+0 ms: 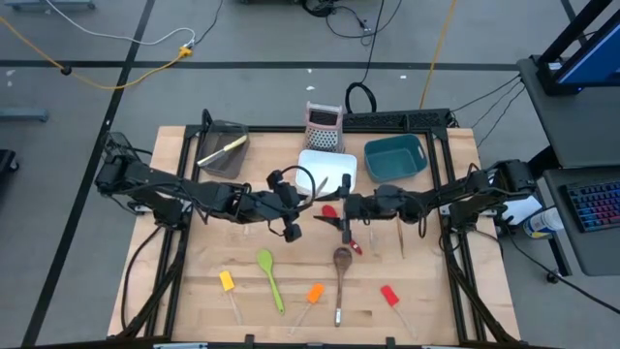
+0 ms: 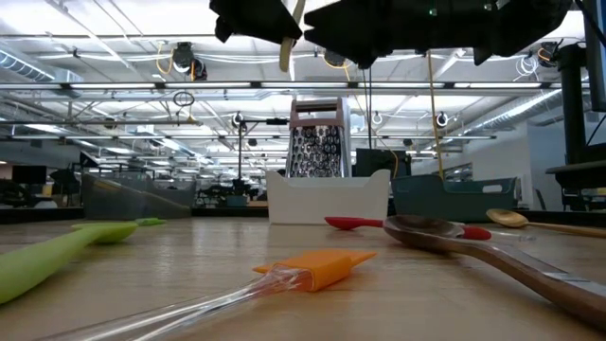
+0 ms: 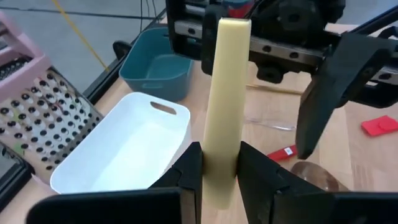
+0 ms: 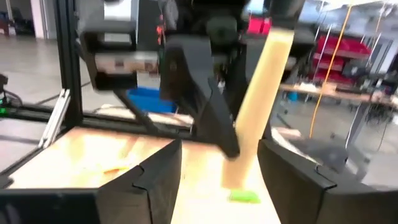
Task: Pick & Place Kitchen Items
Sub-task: Put the yellow knife into the black bin
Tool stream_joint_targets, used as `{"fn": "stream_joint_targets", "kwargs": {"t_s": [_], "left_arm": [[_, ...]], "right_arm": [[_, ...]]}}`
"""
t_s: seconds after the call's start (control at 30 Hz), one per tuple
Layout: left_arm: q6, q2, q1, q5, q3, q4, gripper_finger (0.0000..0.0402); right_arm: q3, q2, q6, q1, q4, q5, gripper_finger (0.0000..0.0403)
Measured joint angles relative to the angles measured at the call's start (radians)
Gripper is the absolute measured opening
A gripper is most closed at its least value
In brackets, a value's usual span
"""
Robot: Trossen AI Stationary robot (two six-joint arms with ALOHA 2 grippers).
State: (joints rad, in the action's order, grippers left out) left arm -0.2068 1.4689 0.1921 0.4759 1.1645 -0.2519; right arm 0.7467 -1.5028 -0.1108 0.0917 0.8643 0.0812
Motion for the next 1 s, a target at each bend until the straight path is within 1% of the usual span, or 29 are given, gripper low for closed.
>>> {"fn": "stream_joint_targets", "kwargs": {"t_s": [0.17, 0.43, 0.7, 0.8, 1.0], "left_arm": [[-0.028, 0.0, 0.0, 0.03, 0.0, -0.038, 0.0066], [-0.082, 0.0, 0.0, 0.034, 0.0, -0.092, 0.0067], [-0.147, -0.001, -0.001, 0.082, 0.0, -0.179, 0.0067], [-0.189, -0.001, -0.001, 0.102, 0.0, -0.219, 0.0067], [-0.24, -0.001, -0.002, 0.106, 0.0, -0.267, 0.0067]], "right_arm": [[0.0, 0.0, 0.022, 0.001, -0.064, 0.0, 0.0206], [0.0, 0.0, 0.081, 0.001, -0.137, -0.002, 0.0207], [-0.001, 0.0, 0.108, 0.002, -0.221, -0.003, 0.0205], [-0.001, 0.0, 0.109, 0.002, -0.226, -0.002, 0.0204], [-0.001, 0.0, 0.109, 0.002, -0.226, -0.003, 0.0207]]}}
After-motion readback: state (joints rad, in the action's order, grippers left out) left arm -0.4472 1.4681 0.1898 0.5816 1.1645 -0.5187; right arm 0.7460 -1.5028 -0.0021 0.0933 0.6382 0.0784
